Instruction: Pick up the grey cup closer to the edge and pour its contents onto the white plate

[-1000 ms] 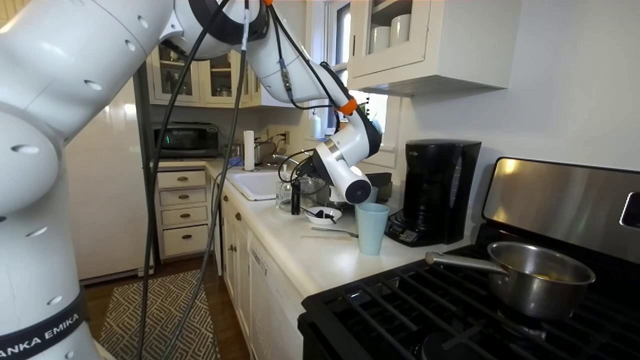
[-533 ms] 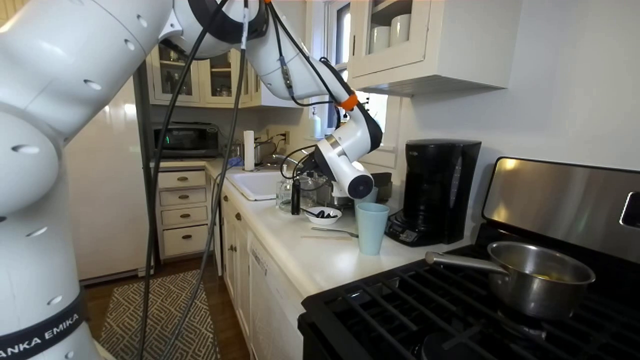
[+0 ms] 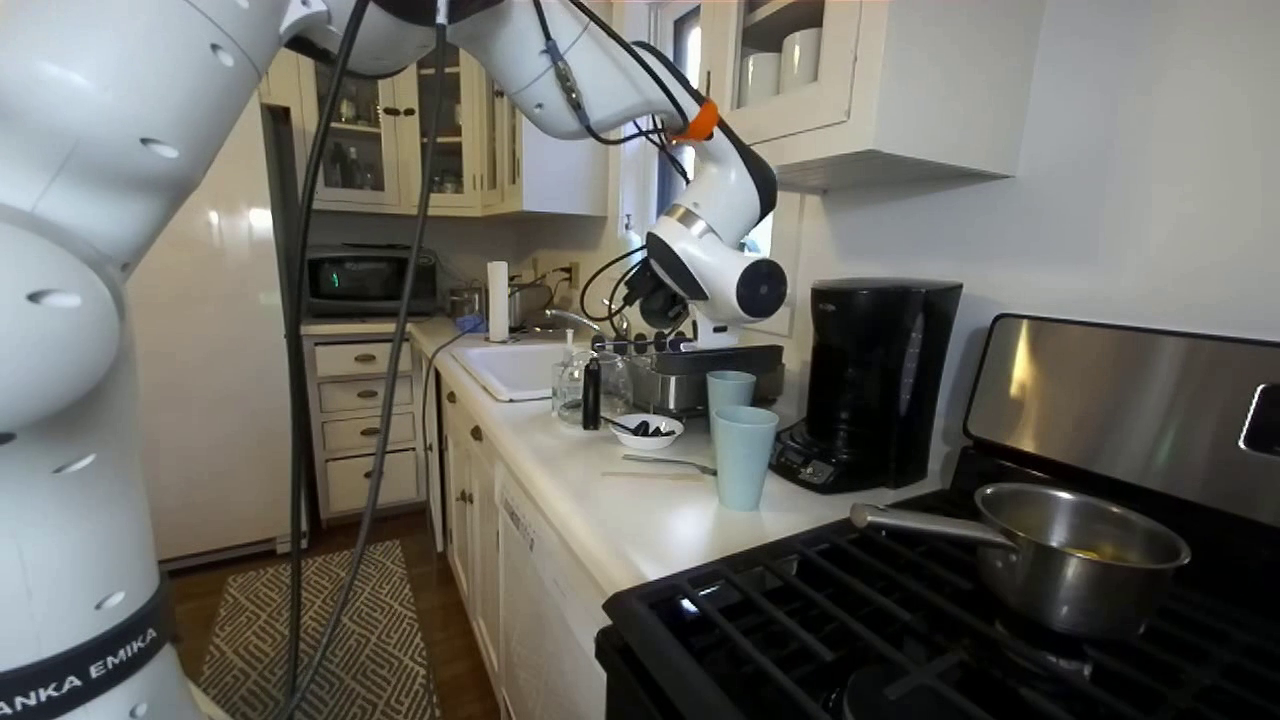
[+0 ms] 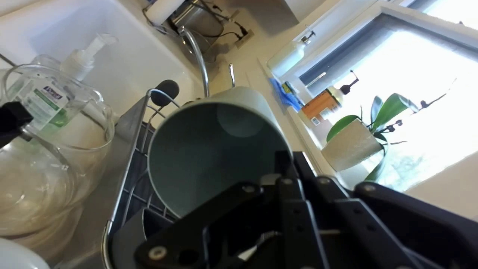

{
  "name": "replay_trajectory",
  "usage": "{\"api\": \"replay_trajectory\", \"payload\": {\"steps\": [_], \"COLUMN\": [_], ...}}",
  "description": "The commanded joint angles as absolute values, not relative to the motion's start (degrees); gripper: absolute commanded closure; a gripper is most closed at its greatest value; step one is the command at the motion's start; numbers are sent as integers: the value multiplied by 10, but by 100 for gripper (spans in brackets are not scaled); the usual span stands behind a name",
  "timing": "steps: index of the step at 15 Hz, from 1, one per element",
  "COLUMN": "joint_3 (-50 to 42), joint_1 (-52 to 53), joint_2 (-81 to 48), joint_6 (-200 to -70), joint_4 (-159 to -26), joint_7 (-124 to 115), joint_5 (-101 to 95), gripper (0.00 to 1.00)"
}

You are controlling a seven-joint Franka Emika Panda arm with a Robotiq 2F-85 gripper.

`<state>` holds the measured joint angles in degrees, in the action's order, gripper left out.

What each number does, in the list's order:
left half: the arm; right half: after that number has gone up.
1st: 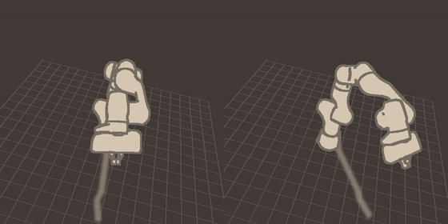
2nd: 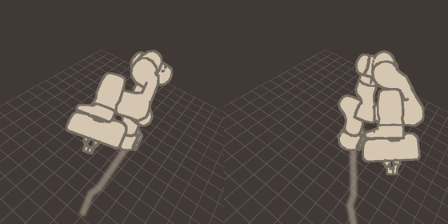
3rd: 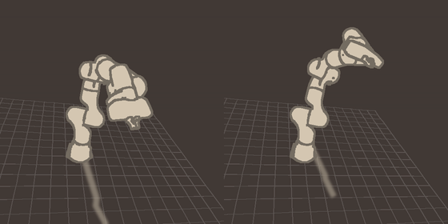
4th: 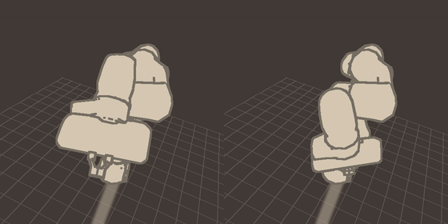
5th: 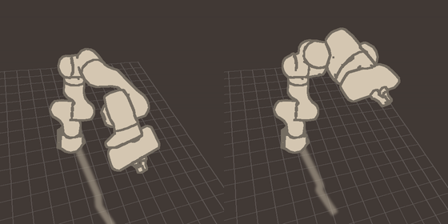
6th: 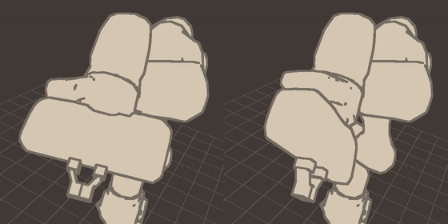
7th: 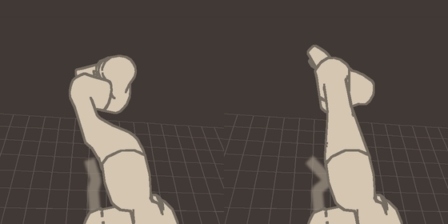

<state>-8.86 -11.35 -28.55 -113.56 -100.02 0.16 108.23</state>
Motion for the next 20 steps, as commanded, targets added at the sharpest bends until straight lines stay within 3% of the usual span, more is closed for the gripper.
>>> {"api": "replay_trajectory", "payload": {"steps": [1,9,20], "joint_3": [-105,-112,-109], "joint_1": [-103,-102,-83], "joint_2": [-229,-133,-48], "joint_6": [-1177,-1211,-1260], "joint_4": [-1029,-1073,-1065], "joint_7": [-45,-100,-235], "joint_5": [999,833,383], "gripper": [99,99,99]}}
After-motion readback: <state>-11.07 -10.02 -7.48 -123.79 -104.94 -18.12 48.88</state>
